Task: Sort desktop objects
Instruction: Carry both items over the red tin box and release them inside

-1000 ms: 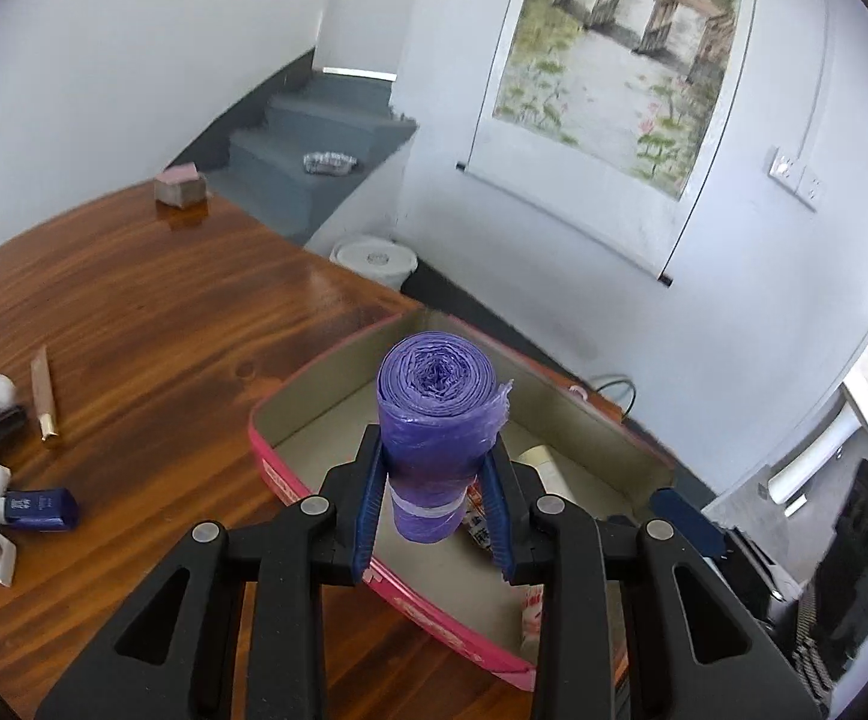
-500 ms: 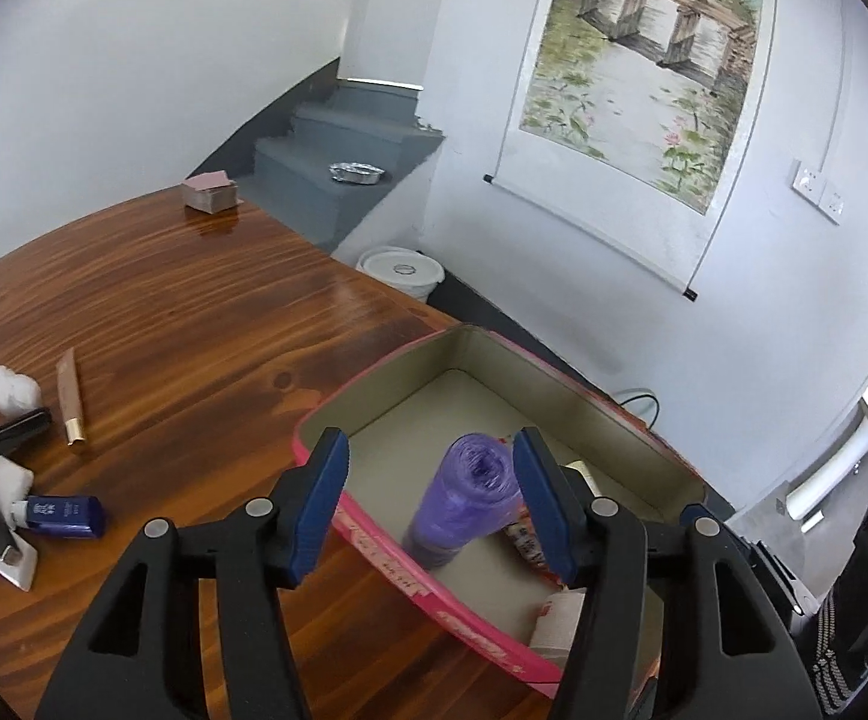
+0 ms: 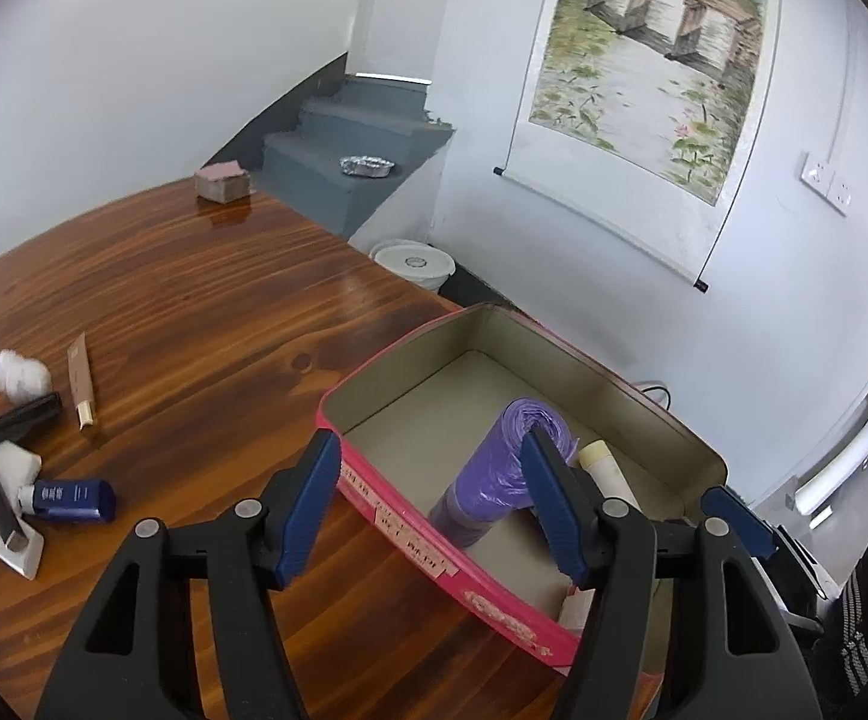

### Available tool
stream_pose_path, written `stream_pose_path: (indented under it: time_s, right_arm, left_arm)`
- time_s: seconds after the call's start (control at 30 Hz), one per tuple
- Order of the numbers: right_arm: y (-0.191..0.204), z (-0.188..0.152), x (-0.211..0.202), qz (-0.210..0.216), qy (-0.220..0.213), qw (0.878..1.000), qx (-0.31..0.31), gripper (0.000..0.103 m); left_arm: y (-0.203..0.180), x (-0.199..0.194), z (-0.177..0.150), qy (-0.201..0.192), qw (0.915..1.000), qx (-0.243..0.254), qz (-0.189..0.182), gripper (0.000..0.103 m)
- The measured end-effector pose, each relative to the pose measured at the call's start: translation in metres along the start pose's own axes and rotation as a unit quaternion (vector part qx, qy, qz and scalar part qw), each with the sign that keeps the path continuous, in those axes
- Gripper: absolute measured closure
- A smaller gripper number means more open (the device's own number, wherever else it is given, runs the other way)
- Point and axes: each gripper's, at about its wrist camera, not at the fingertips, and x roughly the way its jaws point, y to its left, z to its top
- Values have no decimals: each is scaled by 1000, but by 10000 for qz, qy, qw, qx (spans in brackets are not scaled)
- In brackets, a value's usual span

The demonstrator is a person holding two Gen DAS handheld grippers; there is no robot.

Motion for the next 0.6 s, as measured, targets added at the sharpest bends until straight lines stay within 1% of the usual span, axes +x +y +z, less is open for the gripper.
stream_pose_path:
  time_s: [0.07,0.2,0.23,0.3,0.4,0.53,0.6]
  right_arm:
    - [-4,0,-1,5,-12,10000,54,24]
    - [-5,0,-2,12,-27,10000,94,24]
    - [-6,0,-2,18,-21,9999,96,24]
    - [-5,0,-2,27,-4,10000,89,24]
    - [-3,-1,-1,46,13,10000,87,24]
    - [0,0,-1,57,2,10000,65,24]
    - [5,0,-1,77,-6,10000,35,24]
  left_arm:
    - [-5,4,4,-99,9998,131,96,37]
    - [-9,16,16,-247,9984,301,403,37]
    - [-9,19,17,-234,9983,315,439,37]
    - [-8,32,20,-49,9978,350,565,37]
    - [-6,43,17,169,9975,311,612,37]
    - [-2,37,10,191,9980,277,526,37]
    - [1,30,9,136,9981,266,531,37]
